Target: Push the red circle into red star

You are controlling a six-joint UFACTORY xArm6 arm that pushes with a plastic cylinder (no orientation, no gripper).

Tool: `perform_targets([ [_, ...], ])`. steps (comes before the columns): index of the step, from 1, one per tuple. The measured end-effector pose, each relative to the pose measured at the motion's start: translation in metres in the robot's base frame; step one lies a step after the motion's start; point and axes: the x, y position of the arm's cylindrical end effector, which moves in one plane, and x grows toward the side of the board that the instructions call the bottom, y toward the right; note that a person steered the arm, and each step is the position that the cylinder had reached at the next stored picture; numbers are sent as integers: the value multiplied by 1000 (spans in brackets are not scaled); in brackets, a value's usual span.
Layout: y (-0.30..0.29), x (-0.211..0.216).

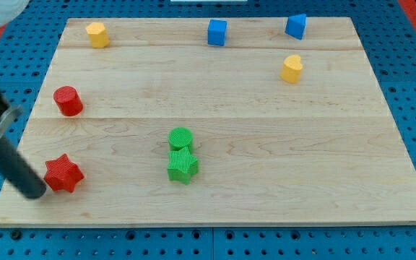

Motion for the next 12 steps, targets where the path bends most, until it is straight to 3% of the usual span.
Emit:
perform_targets([
  [1, 60, -44],
  [2, 78, -62],
  [4, 95, -43],
  [6, -43, -68],
  [7, -50, -128],
  [8, -19, -164],
  [10, 167, -74],
  [11, 198, -91],
  [12, 182, -160],
])
